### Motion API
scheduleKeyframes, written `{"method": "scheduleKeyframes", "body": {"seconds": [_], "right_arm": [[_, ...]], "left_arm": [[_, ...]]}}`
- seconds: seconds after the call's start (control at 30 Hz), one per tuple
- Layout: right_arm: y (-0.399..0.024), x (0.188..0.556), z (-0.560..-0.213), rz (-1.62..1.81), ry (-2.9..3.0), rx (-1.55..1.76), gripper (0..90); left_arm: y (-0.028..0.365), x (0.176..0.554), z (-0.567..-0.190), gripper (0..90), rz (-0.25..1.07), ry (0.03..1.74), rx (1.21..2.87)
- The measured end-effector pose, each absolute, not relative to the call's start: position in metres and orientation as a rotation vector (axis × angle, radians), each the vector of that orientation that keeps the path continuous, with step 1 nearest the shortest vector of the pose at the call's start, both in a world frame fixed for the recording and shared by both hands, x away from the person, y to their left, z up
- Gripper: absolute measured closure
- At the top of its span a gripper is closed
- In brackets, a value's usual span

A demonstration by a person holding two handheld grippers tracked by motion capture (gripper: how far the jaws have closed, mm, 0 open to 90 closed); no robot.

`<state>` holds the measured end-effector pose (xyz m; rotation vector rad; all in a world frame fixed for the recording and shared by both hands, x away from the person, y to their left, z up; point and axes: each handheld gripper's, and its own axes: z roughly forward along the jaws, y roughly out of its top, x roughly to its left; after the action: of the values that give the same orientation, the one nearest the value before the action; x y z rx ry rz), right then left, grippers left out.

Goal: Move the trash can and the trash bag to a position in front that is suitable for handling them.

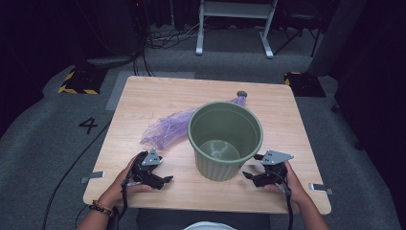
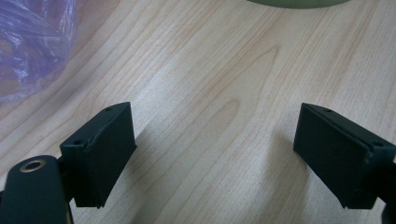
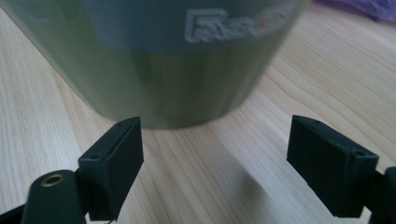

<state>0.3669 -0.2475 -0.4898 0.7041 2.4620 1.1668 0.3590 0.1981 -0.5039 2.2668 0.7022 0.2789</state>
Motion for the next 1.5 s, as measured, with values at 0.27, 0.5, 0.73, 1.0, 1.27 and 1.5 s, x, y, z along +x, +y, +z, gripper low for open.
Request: {"method": "scheduleKeyframes", "body": {"seconds": [0.27,0.5,0.73,1.0,1.27,1.5], "right_arm": [[-0.217,0.367,-0.491,1.191,2.502,0.618,19.7],[-0.201,0.368,-0.493,1.178,2.507,0.565,21.2],[-0.188,0.369,-0.494,1.192,2.499,0.541,23.8],[-0.180,0.371,-0.494,1.201,2.484,0.544,27.3],[-0.167,0.371,-0.494,1.213,2.479,0.518,34.8],[-0.159,0.372,-0.492,1.234,2.486,0.498,36.4]], "left_arm": [[0.198,0.362,-0.504,12.4,0.298,0.730,2.260],[0.198,0.362,-0.504,12.4,0.293,0.732,2.261],[0.198,0.362,-0.504,12.3,0.290,0.732,2.259],[0.197,0.363,-0.504,12.2,0.294,0.735,2.257],[0.197,0.363,-0.504,12.2,0.296,0.741,2.256],[0.197,0.362,-0.504,12.2,0.299,0.745,2.254]]}}
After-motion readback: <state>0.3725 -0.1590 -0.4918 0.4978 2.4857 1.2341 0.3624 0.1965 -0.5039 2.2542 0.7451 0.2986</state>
